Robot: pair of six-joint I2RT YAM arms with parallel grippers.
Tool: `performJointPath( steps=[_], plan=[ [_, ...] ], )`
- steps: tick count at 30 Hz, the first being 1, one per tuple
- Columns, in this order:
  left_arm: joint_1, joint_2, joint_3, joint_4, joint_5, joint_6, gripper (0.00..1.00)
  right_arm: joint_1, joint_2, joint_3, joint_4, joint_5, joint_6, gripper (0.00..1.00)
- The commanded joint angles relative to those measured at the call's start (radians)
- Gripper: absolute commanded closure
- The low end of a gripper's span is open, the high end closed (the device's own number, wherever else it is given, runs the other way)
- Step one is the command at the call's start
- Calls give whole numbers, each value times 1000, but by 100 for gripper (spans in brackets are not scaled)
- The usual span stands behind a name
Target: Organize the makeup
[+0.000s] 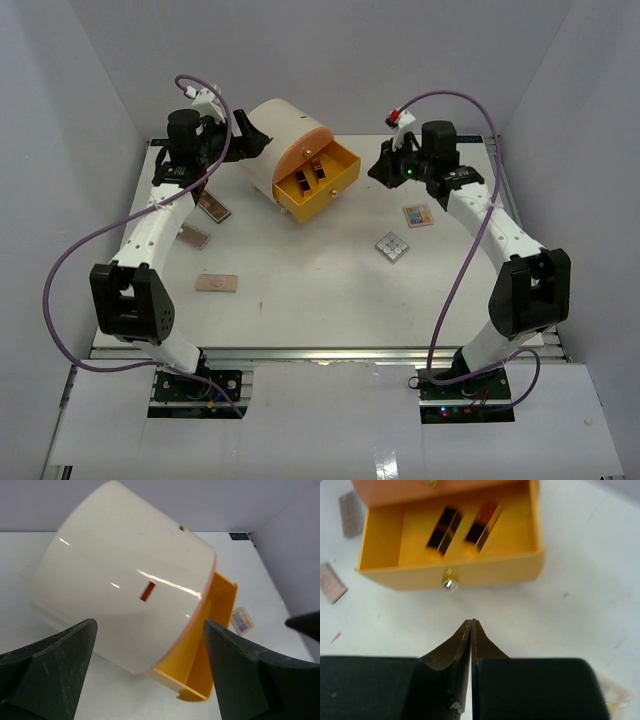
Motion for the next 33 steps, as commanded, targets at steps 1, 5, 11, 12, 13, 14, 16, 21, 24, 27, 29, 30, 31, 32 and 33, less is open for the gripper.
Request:
performJointPath(
  steps=[1, 5, 11, 12, 13, 14, 16, 21, 24, 27, 29, 30, 31, 32, 33],
  plan=[
    [6, 118, 181, 38, -126, 99, 2, 38, -15, -144, 129, -9, 263, 92],
    [6, 292, 371, 1, -139, 138, 2, 42, 31, -137, 131, 81, 370, 92],
    [7, 452, 523, -36, -106, 168, 2, 57, 144, -76, 144, 95, 490, 92],
    [7, 466, 536, -50, -98, 170, 2, 65, 168, -58, 144, 95, 501, 92],
    [7, 483, 550, -61, -84, 173, 2, 74, 197, -44, 144, 104, 503, 92],
    [8, 503, 564, -71, -68, 178, 2, 89, 217, -29, 145, 116, 503, 92],
    [8, 528, 579, -84, -6, 185, 2, 109, 260, 33, 139, 123, 506, 92],
    [6, 534, 544, -98, 146, 195, 6, 156, 370, 175, 143, 143, 528, 92],
    [6, 521, 505, -100, 182, 217, 8, 178, 436, 301, 149, 148, 516, 92],
    [6, 503, 455, -97, 202, 232, 8, 190, 499, 411, 180, 129, 516, 89],
    [6, 497, 433, -96, 218, 231, 9, 193, 529, 451, 232, 122, 516, 86],
    [6, 497, 422, -95, 226, 226, 9, 194, 546, 470, 269, 117, 516, 84],
    [6, 496, 413, -94, 232, 221, 9, 196, 558, 474, 309, 103, 508, 83],
    [6, 495, 406, -91, 236, 217, 10, 198, 566, 474, 340, 93, 497, 81],
    [6, 494, 398, -85, 236, 214, 9, 199, 570, 471, 364, 87, 482, 79]
  ],
)
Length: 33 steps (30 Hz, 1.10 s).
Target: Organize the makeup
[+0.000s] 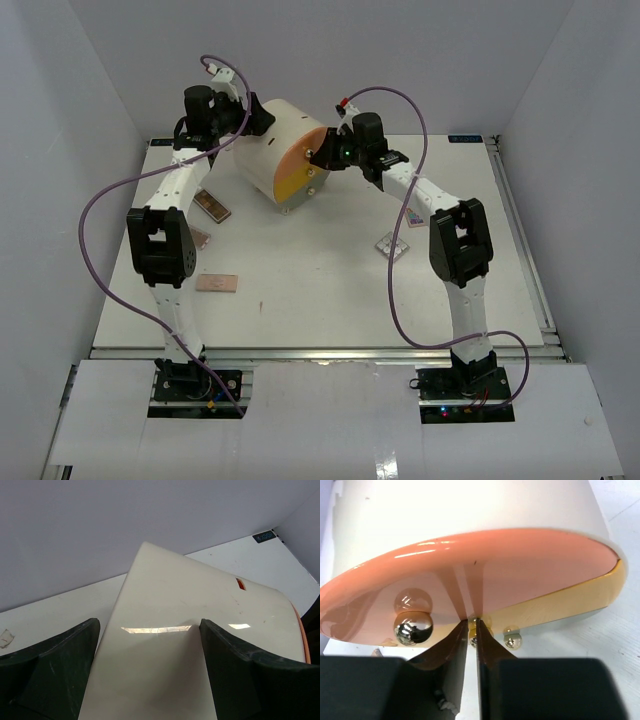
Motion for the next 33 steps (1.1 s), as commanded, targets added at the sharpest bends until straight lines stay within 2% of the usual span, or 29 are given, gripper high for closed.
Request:
performJointPath(
  steps=[1, 4, 7, 15, 17, 19, 23, 33],
  plan=[
    [-22, -16, -79, -130, 106, 14, 9, 11, 34, 47, 216, -44, -35, 77],
    [-22, -14, -85, -126, 89, 4, 9, 5, 23, 11, 231, -37, -56, 76],
    [-22, -13, -82, -119, 70, -15, 8, -11, -38, -116, 288, -46, -88, 75],
    [-13, -11, -79, -112, 29, -48, 7, -85, -177, -355, 392, -128, -175, 73],
    [-10, -11, -78, -109, 30, -55, 7, -93, -174, -386, 412, -193, -201, 72],
    [-10, -10, -76, -108, 32, -59, 7, -93, -147, -387, 406, -233, -216, 69],
    [-8, -10, -81, -107, 37, -65, 6, -90, -55, -312, 363, -295, -199, 53],
    [-10, -2, -81, -97, 64, -78, 6, -89, 110, -211, 389, -310, -78, 41]
  ],
)
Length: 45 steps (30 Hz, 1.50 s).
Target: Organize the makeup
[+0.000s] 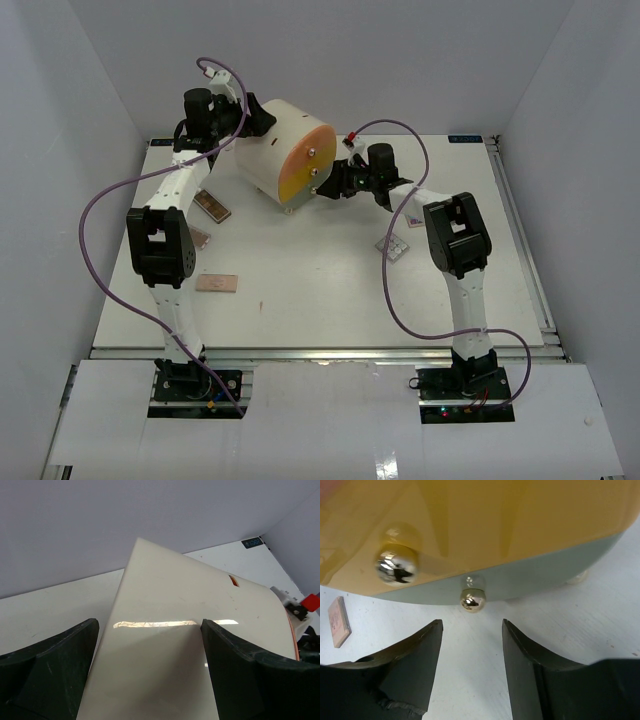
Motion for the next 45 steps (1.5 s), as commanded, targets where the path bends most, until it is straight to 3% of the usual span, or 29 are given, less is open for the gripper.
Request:
performJointPath(
  steps=[1, 16, 26, 45],
  plan=[
    [-15, 5, -44, -135, 50, 7, 6, -1, 36, 60, 63, -37, 75, 40],
    [-15, -23, -80, -114, 73, -15, 6, 2, 158, 203, 69, -84, 278, 40],
    [-15, -31, -88, -114, 72, -11, 6, 1, 157, 168, 92, -77, 318, 42],
    [-15, -30, -94, -102, 75, -41, 6, 2, 146, 138, 123, -117, 398, 66]
  ],
)
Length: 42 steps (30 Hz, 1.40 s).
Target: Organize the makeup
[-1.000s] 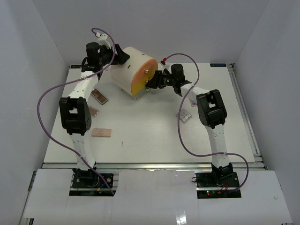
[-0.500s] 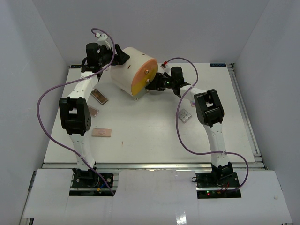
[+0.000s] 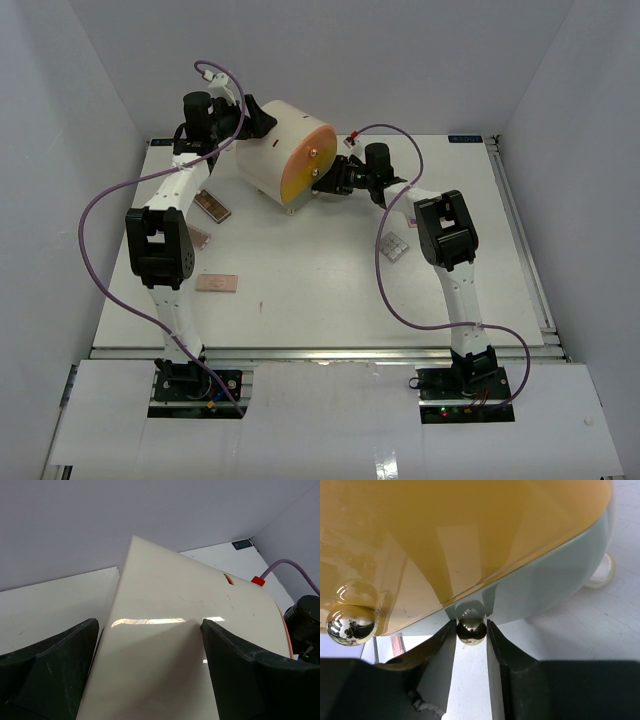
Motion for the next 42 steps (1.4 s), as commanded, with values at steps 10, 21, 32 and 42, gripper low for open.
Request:
performJointPath(
  steps=[10, 21, 32, 42],
  plan=[
    [-19, -1, -36, -143, 39, -5, 6, 1, -95, -121, 82, -20, 1, 76],
    [-15, 13, -12, -160, 7, -15, 6, -63, -255, -365, 120, -43, -31, 77],
    [-5, 42, 12, -174, -22, -23, 6, -122, -418, -604, 91, -70, -120, 78],
    [26, -3, 50, -175, -39, -71, 4, -134, -437, -537, -1, -72, -202, 24]
  ],
)
